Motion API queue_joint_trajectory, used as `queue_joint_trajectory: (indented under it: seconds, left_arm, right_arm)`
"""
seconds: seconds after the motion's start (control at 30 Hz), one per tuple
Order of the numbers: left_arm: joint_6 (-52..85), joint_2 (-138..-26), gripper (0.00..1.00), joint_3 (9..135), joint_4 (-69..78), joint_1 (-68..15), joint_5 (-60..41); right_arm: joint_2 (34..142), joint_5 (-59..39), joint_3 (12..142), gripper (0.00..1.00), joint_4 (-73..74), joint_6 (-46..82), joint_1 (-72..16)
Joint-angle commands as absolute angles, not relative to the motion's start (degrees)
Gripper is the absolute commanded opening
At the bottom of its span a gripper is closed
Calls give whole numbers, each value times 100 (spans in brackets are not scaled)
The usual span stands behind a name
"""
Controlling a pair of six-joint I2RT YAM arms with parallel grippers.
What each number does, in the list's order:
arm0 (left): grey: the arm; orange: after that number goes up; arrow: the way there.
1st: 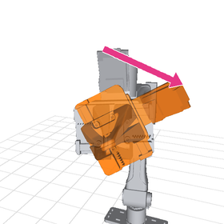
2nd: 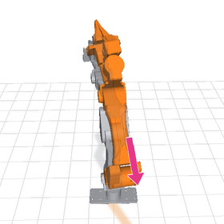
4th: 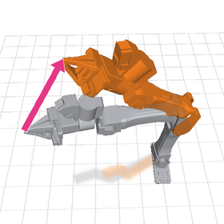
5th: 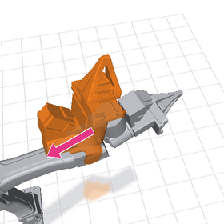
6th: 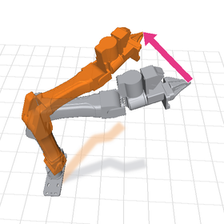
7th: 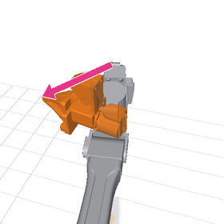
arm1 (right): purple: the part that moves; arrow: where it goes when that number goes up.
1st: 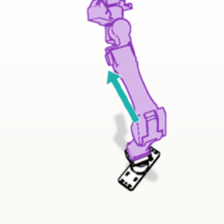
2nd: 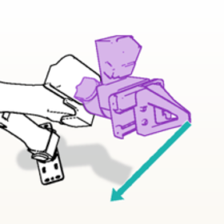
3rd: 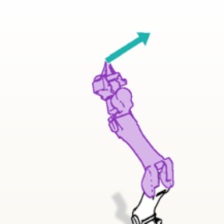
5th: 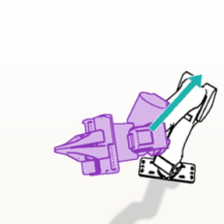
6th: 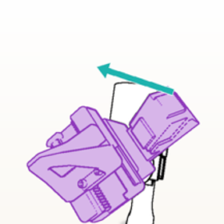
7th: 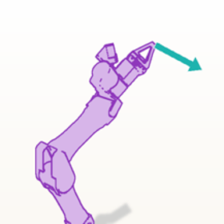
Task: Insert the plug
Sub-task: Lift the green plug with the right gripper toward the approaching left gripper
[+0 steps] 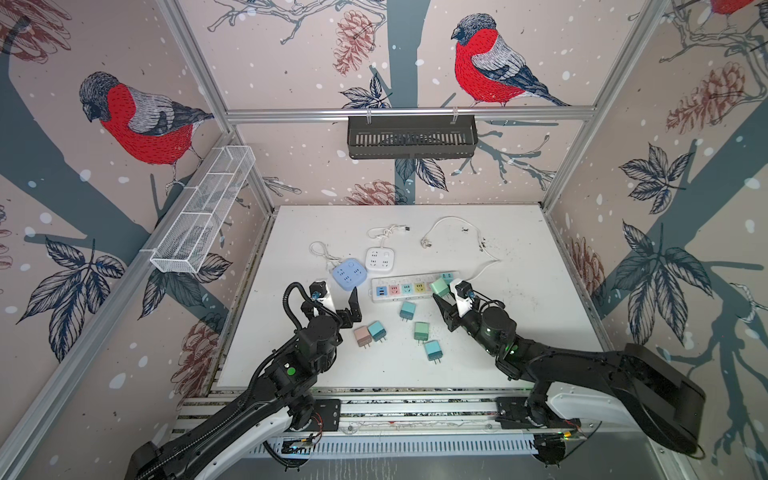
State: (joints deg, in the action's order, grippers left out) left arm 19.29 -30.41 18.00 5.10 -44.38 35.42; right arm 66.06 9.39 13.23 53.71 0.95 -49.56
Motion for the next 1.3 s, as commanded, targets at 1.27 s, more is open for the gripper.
queue_joint_trajectory:
  seconds: [1.27]
  left_arm:
    - [1624, -5766, 79, 3237, 2086, -5398, -1794]
  right_arm:
    - [7005, -574, 492, 19, 8264, -2595, -5753]
